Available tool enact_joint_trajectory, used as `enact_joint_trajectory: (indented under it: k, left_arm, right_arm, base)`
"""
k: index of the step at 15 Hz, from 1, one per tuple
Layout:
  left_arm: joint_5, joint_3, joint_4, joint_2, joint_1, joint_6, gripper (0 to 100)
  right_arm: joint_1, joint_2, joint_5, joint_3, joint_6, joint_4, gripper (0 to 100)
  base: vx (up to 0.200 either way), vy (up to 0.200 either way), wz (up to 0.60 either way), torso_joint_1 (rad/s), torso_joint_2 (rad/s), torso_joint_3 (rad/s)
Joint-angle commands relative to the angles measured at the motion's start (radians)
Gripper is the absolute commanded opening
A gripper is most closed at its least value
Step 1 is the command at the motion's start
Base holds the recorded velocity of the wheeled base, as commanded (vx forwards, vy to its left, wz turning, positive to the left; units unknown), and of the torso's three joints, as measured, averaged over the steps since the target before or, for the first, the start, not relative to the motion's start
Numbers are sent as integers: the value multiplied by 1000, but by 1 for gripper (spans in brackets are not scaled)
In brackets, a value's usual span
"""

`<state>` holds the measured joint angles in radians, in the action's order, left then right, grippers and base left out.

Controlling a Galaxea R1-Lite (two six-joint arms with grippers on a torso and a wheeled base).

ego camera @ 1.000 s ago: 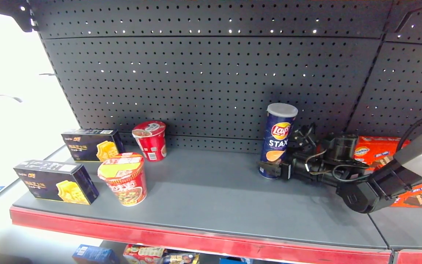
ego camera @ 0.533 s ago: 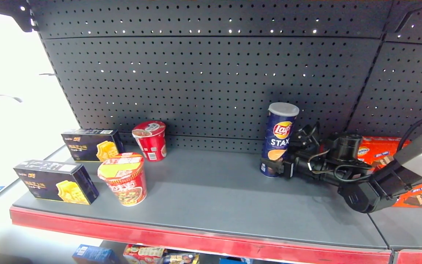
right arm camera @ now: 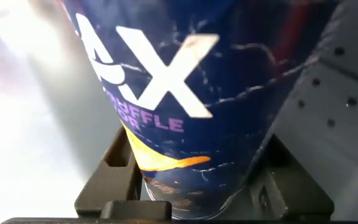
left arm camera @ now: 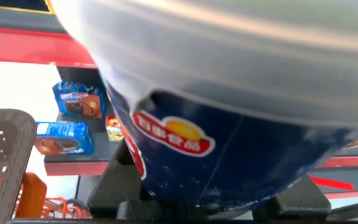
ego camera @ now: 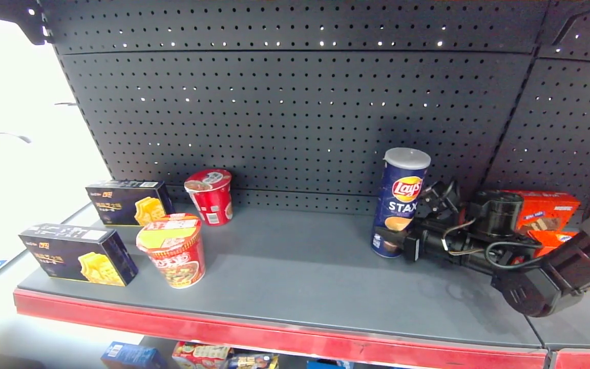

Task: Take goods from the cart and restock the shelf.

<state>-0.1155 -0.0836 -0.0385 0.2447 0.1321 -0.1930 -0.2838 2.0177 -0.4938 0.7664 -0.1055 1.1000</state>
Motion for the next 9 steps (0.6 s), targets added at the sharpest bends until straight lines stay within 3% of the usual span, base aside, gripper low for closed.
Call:
enact_joint_trajectory:
  k: [1,6,9]
  left_arm:
    - [0,-4,-18,-39,0,0,0]
    - [0,-44,-119,-110,0,0,0]
    - [2,-48,-126,-122,0,0,0]
  right_arm:
    - [-32,-114,34,-105,-2,17,0]
    - [-112,-252,98,-240,1,17,0]
    - [-127,-326,132,-309,4,15,0]
  base:
    - [0,0,0,0,0,0]
    - [0,0,0,0,0,0]
    - [0,0,0,0,0,0]
